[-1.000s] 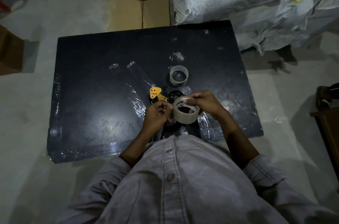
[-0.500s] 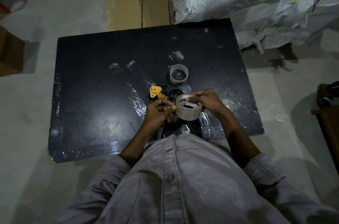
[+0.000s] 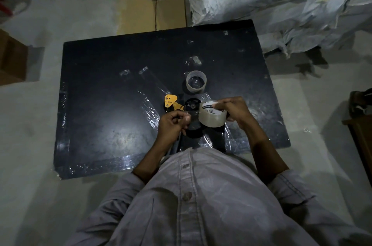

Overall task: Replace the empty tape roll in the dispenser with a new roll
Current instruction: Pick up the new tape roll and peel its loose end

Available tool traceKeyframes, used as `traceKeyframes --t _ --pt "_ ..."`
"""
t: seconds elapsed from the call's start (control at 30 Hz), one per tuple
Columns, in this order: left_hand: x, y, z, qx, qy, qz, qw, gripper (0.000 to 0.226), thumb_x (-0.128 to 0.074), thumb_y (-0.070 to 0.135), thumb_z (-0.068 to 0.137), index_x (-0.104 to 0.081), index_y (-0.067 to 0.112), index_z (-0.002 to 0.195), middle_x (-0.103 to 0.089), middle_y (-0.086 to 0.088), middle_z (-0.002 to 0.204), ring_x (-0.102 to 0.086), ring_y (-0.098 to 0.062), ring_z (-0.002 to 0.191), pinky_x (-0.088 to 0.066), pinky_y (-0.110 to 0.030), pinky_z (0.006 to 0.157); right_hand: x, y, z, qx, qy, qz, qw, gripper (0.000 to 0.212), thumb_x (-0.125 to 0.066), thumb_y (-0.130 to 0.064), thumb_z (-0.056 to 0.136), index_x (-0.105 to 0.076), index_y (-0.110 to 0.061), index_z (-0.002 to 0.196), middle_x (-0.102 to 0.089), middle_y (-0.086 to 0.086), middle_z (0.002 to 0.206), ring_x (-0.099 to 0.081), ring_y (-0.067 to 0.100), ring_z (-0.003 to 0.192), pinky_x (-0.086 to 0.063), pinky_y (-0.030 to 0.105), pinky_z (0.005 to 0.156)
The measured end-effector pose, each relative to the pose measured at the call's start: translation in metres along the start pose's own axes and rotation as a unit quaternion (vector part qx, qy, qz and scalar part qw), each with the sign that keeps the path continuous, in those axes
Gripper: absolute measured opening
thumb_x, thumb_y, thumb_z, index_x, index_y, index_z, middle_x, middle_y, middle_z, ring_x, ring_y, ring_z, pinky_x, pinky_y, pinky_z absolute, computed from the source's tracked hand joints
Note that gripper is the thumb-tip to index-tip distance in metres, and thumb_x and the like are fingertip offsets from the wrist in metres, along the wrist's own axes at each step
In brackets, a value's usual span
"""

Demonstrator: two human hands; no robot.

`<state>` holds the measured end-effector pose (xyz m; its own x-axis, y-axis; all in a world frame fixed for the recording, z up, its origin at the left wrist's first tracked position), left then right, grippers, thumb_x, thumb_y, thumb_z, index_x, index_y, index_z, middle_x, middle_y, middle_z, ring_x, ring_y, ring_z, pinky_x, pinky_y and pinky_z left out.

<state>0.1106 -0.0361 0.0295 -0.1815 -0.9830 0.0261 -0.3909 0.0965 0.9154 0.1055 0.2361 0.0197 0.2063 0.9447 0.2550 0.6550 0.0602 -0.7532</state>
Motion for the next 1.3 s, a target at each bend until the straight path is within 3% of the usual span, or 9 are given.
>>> traceKeyframes --t 0.2,0.4,0.53,0.7,0.8,0.87,0.97,1.13,1.3 --pt "0.004 0.013 0.007 0.007 -0.015 -0.043 0.999 0.006 -0.077 0.002 0.100 -0.072 -0.002 0.103 -0.084 -0.015 0.105 -0.076 -0.028 0.086 -0.063 -0.035 0.068 -0.008 -0.005 -0.010 -0.004 -0.089 0.030 0.996 0.017 -0.075 -0.017 0.100 -0.082 -0.014 0.115 -0.075 0.005 0.092 -0.059 0.014 0.056 -0.032 0.022 0.043" --pt "0.001 0.024 0.003 0.045 -0.009 -0.146 0.988 0.011 -0.076 0.001 0.100 -0.069 -0.005 0.106 -0.082 -0.018 0.088 -0.082 -0.030 0.083 -0.070 -0.045 0.083 -0.009 -0.012 -0.019 0.015 -0.177 0.151 0.972 0.023 -0.068 -0.043 0.110 -0.079 -0.024 0.114 -0.073 0.000 0.096 -0.056 0.011 0.061 -0.030 0.026 0.046" --pt "0.004 0.033 0.007 0.076 0.006 -0.189 0.979 0.018 -0.075 -0.003 0.099 -0.066 -0.004 0.114 -0.074 -0.024 0.094 -0.080 -0.035 0.083 -0.071 -0.047 0.084 -0.011 -0.019 -0.027 0.060 -0.228 0.185 0.954 0.039 -0.059 -0.047 0.112 -0.068 -0.034 0.147 -0.076 0.002 0.125 -0.064 0.013 0.070 -0.041 0.028 0.046" --pt "0.008 0.040 0.011 0.093 0.015 -0.219 0.971 0.010 -0.075 0.000 0.099 -0.066 0.003 0.099 -0.078 -0.018 0.086 -0.080 -0.031 0.075 -0.071 -0.040 0.076 -0.010 -0.020 -0.025 0.116 -0.321 0.206 0.917 0.076 -0.077 0.000 0.097 -0.050 -0.021 0.164 -0.050 0.016 0.167 -0.071 0.033 0.115 -0.065 0.040 0.090" --pt "0.011 0.039 0.008 0.098 0.007 -0.241 0.965 0.007 -0.074 0.001 0.100 -0.068 0.001 0.100 -0.078 -0.022 0.091 -0.082 -0.034 0.080 -0.071 -0.040 0.075 -0.011 -0.029 -0.031 0.136 -0.248 0.110 0.953 0.080 -0.088 0.011 0.085 -0.059 -0.017 0.154 -0.064 0.008 0.153 -0.068 0.023 0.129 -0.066 0.033 0.085" --pt "0.010 0.039 0.006 0.107 0.001 -0.257 0.960 0.015 -0.071 0.001 0.102 -0.065 -0.003 0.115 -0.078 -0.026 0.099 -0.083 -0.036 0.083 -0.070 -0.039 0.073 -0.012 -0.037 -0.034 0.148 -0.161 0.045 0.975 0.056 -0.095 -0.008 0.085 -0.072 -0.018 0.135 -0.078 0.003 0.131 -0.075 0.013 0.099 -0.057 0.022 0.061" --pt "0.007 0.037 0.005 0.124 0.006 -0.296 0.947 0.039 -0.065 -0.007 0.102 -0.054 0.005 0.137 -0.078 -0.032 0.105 -0.083 -0.038 0.085 -0.070 -0.039 0.073 -0.012 -0.038 -0.030 0.162 -0.106 0.047 0.980 0.035 -0.090 -0.024 0.095 -0.077 -0.021 0.127 -0.081 0.007 0.091 -0.058 0.011 0.050 -0.046 0.025 0.046" --pt "0.009 0.038 0.002 0.127 -0.060 -0.314 0.939 0.045 -0.051 -0.004 0.107 -0.054 -0.005 0.152 -0.074 -0.033 0.130 -0.079 -0.041 0.114 -0.068 -0.040 0.097 -0.011 -0.035 -0.030 0.160 -0.115 0.048 0.979 0.044 -0.081 -0.048 0.101 -0.067 -0.048 0.143 -0.068 0.030 0.077 -0.059 0.027 0.050 -0.054 0.031 0.049" --pt "0.008 0.039 0.001 0.096 -0.090 -0.290 0.948 0.056 -0.055 -0.015 0.102 -0.056 0.006 0.154 -0.073 -0.027 0.140 -0.073 -0.043 0.128 -0.062 -0.043 0.108 -0.013 -0.037 -0.029 0.147 -0.107 0.042 0.982 0.039 -0.073 -0.053 0.106 -0.072 -0.039 0.143 -0.072 0.021 0.071 -0.064 0.031 0.051 -0.058 0.035 0.053"
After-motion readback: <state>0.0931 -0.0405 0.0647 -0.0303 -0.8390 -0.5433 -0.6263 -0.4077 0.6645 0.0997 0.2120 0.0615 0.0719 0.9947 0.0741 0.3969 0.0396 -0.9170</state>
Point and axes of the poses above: each hand's wrist, its own z-axis towards the middle knuckle, its own x-axis out of the back of the hand, y = z × x, the point moved 3 cm from there along z, towards the middle knuckle
